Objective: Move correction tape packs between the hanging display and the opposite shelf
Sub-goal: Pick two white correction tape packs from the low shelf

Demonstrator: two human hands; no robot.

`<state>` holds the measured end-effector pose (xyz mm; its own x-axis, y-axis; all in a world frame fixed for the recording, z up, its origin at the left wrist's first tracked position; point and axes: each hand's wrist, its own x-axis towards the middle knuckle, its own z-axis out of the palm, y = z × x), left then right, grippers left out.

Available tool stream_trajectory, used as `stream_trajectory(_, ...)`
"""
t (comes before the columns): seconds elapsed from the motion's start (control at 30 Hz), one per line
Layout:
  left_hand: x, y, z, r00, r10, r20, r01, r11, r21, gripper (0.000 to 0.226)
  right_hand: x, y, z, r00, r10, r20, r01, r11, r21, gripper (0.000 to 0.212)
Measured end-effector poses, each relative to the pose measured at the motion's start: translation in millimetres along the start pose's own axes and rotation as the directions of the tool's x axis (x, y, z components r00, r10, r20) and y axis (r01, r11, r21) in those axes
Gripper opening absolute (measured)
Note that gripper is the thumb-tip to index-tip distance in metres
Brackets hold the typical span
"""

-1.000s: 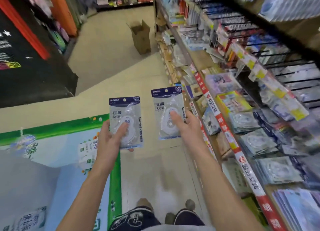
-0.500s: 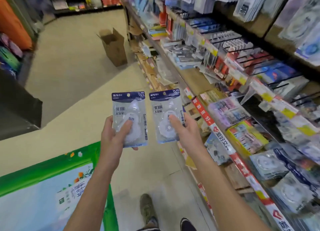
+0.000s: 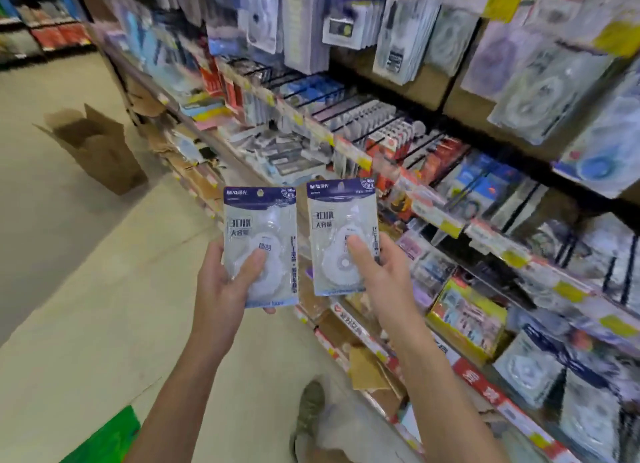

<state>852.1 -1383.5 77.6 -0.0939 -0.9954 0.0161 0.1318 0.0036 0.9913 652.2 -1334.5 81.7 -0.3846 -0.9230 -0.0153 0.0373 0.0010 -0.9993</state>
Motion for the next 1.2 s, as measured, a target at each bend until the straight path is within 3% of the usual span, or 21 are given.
stream_trajectory(0.17, 82.3, 3.4, 35.9, 0.986, 0.016, 0.166, -0.017, 1.0, 0.001, 0.033, 56.9, -11.9, -22.4, 0.983, -0.042, -0.177, 0.048, 0.998, 0.032, 0.025)
stream_trajectory(0.23, 111.5, 8.8, 51.4, 0.97, 0.037, 0.241, -0.04, 0.999, 0.005, 0.027, 74.8, -20.6, -34.0, 0.962, -0.086, -0.258, 0.093, 0.996, 0.015, 0.028)
stream_trajectory(0.33, 149.8, 23.1, 78.1, 0.937, 0.087, 0.34, -0.098, 0.995, 0.017, 0.037, 97.0, -38.8, -49.1, 0.922, -0.174, -0.346, 0.191, 0.981, 0.016, 0.026)
stream_trajectory(0.5, 192.4, 30.8, 126.3, 0.877, 0.138, 0.46, -0.15, 0.989, -0.01, 0.026, 112.1, -49.4, -60.9, 0.839, -0.205, -0.503, 0.249, 0.968, 0.021, 0.024)
stream_trajectory(0.57, 202.9, 34.1, 142.6, 0.84, 0.146, 0.522, -0.157, 0.987, -0.023, 0.027, 111.2, -54.5, -63.7, 0.814, -0.209, -0.542, 0.255, 0.967, 0.01, 0.024)
stream_trajectory(0.7, 222.9, 35.3, 171.0, 0.74, 0.135, 0.659, -0.138, 0.989, -0.047, 0.053, 111.9, -55.9, -67.0, 0.707, -0.263, -0.657, 0.289, 0.955, -0.071, 0.021)
stream_trajectory(0.8, 237.8, 36.8, 184.8, 0.65, 0.112, 0.751, -0.097, 0.993, -0.064, 0.036, 111.1, -59.1, -63.7, 0.616, -0.319, -0.72, 0.301, 0.94, -0.16, 0.014)
stream_trajectory(0.83, 241.9, 38.0, 186.8, 0.626, 0.108, 0.772, -0.102, 0.993, -0.057, 0.032, 110.5, -60.4, -62.3, 0.589, -0.326, -0.739, 0.302, 0.938, -0.172, 0.017)
stream_trajectory(0.93, 255.2, 40.5, 185.0, 0.583, 0.095, 0.807, -0.103, 0.994, -0.042, 0.028, 114.4, -70.2, -58.0, 0.513, -0.315, -0.799, 0.269, 0.942, -0.198, 0.056)
stream_trajectory(0.97, 260.8, 40.6, 182.7, 0.576, 0.081, 0.813, -0.082, 0.996, -0.041, 0.029, 116.3, -73.0, -55.7, 0.489, -0.313, -0.814, 0.259, 0.943, -0.208, 0.06)
stream_trajectory(1.1, 275.8, 35.5, 173.3, 0.54, 0.024, 0.841, -0.031, 0.999, -0.009, 0.032, 116.7, -76.9, -48.1, 0.429, -0.377, -0.821, 0.302, 0.916, -0.263, 0.013)
stream_trajectory(1.2, 282.2, 31.0, 170.0, 0.527, -0.013, 0.85, -0.015, 1.0, 0.025, 0.028, 115.6, -79.0, -41.3, 0.399, -0.375, -0.837, 0.31, 0.914, -0.262, 0.012)
